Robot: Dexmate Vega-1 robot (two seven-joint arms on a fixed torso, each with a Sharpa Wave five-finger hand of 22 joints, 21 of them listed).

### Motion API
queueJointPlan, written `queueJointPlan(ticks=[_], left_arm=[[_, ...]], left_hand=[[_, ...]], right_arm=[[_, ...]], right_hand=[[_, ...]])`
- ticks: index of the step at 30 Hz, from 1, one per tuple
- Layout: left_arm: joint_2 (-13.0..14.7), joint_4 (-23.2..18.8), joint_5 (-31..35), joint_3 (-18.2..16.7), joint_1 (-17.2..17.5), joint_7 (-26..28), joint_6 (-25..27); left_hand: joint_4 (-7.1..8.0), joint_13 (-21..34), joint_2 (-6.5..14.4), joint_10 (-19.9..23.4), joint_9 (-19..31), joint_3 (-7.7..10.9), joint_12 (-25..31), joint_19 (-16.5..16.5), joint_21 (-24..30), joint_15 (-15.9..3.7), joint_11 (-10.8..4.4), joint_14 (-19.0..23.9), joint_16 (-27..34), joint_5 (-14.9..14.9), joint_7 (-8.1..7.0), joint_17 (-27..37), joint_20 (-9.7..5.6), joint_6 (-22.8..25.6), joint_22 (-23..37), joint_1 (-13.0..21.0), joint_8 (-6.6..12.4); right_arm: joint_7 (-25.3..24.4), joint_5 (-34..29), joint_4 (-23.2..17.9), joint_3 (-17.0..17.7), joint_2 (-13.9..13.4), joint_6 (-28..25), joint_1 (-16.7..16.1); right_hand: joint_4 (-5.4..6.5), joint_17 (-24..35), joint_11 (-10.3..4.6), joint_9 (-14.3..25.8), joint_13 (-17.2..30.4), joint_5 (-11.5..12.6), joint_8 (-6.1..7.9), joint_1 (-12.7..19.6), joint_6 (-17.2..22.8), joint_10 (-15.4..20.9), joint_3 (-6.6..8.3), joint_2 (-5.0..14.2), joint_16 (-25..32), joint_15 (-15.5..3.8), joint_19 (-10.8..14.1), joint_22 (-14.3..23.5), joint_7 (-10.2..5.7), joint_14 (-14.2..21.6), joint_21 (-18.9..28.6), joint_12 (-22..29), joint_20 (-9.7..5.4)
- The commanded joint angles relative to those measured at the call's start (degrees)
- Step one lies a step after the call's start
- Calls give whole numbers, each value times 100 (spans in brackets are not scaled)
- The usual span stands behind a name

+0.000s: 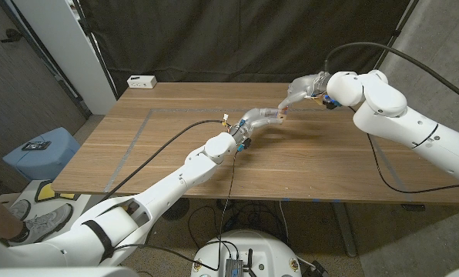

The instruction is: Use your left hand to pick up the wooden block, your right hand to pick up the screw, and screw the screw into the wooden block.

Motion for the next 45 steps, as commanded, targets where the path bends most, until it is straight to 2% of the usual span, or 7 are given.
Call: queueJointPlan(ticks=[1,8,17,25,45], left_arm=[[-4,39,-16,-6,-12,-23,5],[-28,100,-29,3,-39,-56,-9],[-43,127,-28,8,-55,-65,-26],[-44,125,-23,9,-62,-67,-36],[-1,12,-20,10,-6,-60,0]], left_hand=[[113,413,128,58,23,167,36,10,39,-395,-12,50,-27,33,7,-2,12,48,30,-11,44],[115,400,130,39,23,170,21,8,38,-393,-11,48,-28,35,4,-1,5,52,30,-17,46],[111,378,123,21,23,171,1,10,39,-392,-7,52,-25,36,6,-1,3,54,30,-18,47],[116,366,127,18,23,174,-6,9,38,-388,-6,48,-25,38,14,2,8,58,30,-27,49],[122,350,124,24,23,181,-10,4,36,-382,-5,42,-28,42,27,2,6,54,31,-49,48]], right_arm=[[59,545,81,152,-86,313,53],[184,781,142,145,-126,429,153],[295,920,235,51,-141,584,286],[201,839,251,-6,-125,592,301],[86,679,204,-14,-128,517,232]], right_hand=[[-112,-11,43,-44,18,64,-134,173,-221,-205,81,26,-40,40,-79,11,37,-135,-3,-12,21],[-281,-17,62,-119,16,164,-347,462,-544,-441,259,87,-42,63,-119,7,57,-246,9,-1,29],[-367,-17,79,-164,14,226,-479,687,-713,-627,392,102,-52,76,-159,4,1,-368,10,3,30],[-398,-16,73,-182,13,253,-480,822,-644,-640,468,114,-37,80,-155,3,-82,-376,17,29,28],[-429,-29,32,-219,9,302,-364,1357,-101,-531,752,106,15,6,-44,0,-280,-304,54,112,-28]])
